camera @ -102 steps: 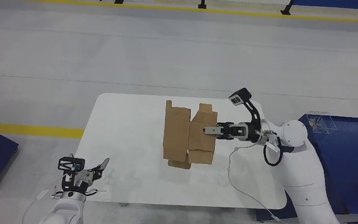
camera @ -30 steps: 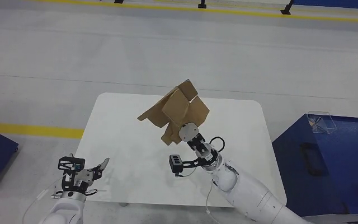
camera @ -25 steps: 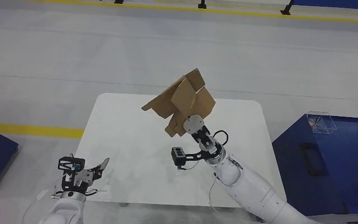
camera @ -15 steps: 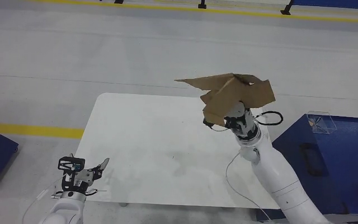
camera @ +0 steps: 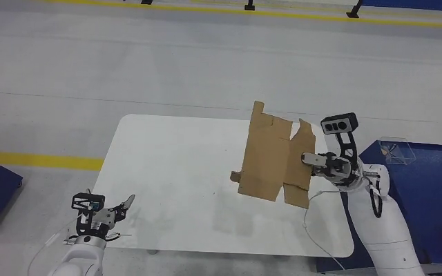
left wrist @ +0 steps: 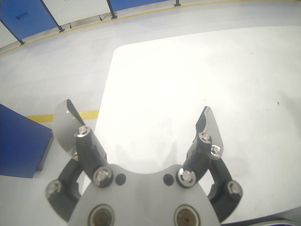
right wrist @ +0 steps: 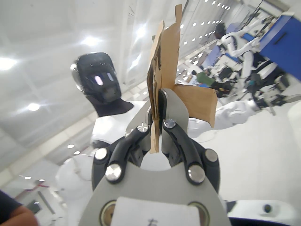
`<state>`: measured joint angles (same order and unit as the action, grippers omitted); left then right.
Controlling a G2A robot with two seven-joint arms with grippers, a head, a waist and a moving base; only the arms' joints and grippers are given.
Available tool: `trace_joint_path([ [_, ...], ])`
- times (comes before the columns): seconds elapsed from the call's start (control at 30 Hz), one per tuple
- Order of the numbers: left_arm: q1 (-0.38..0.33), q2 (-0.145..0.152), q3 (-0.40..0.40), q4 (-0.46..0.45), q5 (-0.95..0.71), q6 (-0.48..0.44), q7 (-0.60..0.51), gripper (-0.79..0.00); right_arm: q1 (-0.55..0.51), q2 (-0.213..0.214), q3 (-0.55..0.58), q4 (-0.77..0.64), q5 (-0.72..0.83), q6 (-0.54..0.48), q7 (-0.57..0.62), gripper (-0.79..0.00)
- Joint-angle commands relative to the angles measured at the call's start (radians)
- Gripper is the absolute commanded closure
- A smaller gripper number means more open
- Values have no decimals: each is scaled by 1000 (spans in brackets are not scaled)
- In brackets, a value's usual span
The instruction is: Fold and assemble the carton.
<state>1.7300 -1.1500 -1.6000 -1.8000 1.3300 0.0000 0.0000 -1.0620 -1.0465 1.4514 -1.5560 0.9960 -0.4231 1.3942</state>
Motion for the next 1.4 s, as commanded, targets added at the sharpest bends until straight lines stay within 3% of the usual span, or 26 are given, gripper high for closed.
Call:
trace_joint_path([
  [0.0, 0, 0, 0, 0, 0, 0, 0, -785, -42, 0, 26, -69, -92, -82, -79, 0],
  [0.1, 0, 0, 0, 0, 0, 0, 0, -785, -87, 1, 60, -124, -169, -147, -144, 0],
  [0.57, 0, 0, 0, 0, 0, 0, 0, -785, -86, 2, 64, -128, -177, -150, -149, 0],
  [0.67, 0, 0, 0, 0, 0, 0, 0, -785, -71, 16, 180, -220, -547, -264, -262, 0],
  [0.83, 0, 0, 0, 0, 0, 0, 0, -785, -107, 23, 377, -349, -914, -435, -438, 0],
  [1.0, 0, 0, 0, 0, 0, 0, 0, -785, -128, 13, 548, -521, -1328, -505, -627, 0],
  [1.17, 0, 0, 0, 0, 0, 0, 0, -785, -170, -5, 603, -619, -1590, -520, -843, 0],
  [1.37, 0, 0, 0, 0, 0, 0, 0, -785, -227, -19, 615, -753, -1928, -539, -1024, 0],
])
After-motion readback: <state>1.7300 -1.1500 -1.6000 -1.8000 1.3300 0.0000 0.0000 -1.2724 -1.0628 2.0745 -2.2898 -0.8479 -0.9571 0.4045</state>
